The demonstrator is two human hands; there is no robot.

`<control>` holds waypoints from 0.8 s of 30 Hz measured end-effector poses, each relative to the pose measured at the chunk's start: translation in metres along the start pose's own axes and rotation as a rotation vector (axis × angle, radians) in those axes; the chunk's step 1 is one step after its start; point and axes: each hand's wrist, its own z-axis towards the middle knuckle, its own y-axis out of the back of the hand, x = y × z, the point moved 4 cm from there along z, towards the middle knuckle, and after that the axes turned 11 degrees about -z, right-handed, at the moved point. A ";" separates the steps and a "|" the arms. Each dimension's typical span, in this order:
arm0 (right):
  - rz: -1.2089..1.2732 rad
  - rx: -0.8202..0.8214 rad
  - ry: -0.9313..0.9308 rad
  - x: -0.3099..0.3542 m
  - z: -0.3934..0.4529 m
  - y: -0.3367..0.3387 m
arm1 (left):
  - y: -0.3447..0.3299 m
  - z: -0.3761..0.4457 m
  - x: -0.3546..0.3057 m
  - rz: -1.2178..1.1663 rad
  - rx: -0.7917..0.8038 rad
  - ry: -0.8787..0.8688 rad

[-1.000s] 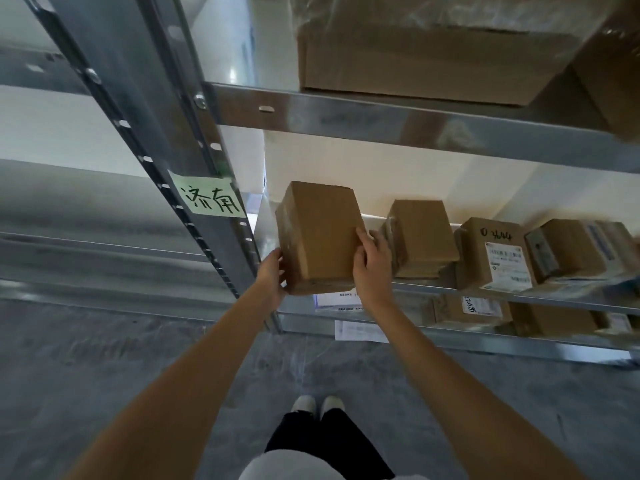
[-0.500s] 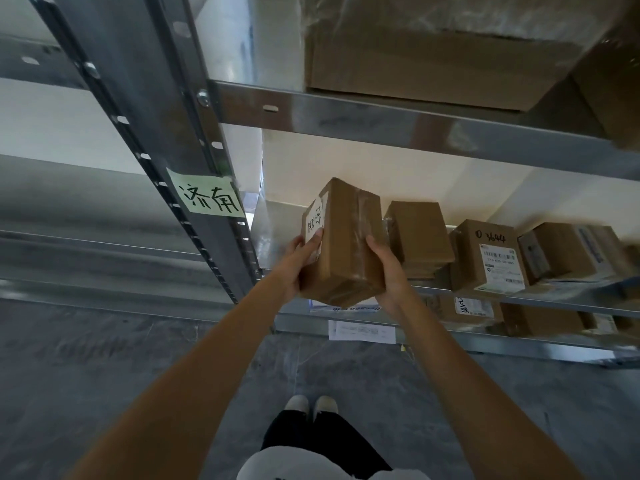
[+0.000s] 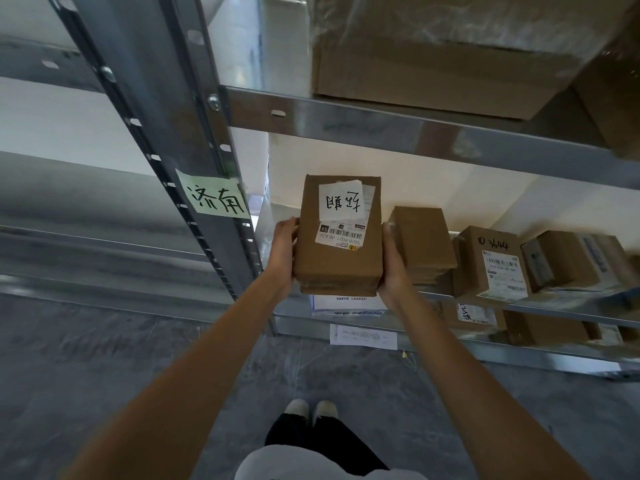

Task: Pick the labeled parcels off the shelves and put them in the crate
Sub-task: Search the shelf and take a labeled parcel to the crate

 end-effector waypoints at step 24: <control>0.312 -0.164 0.033 0.009 -0.026 -0.033 | -0.014 -0.043 0.012 -0.081 0.074 0.029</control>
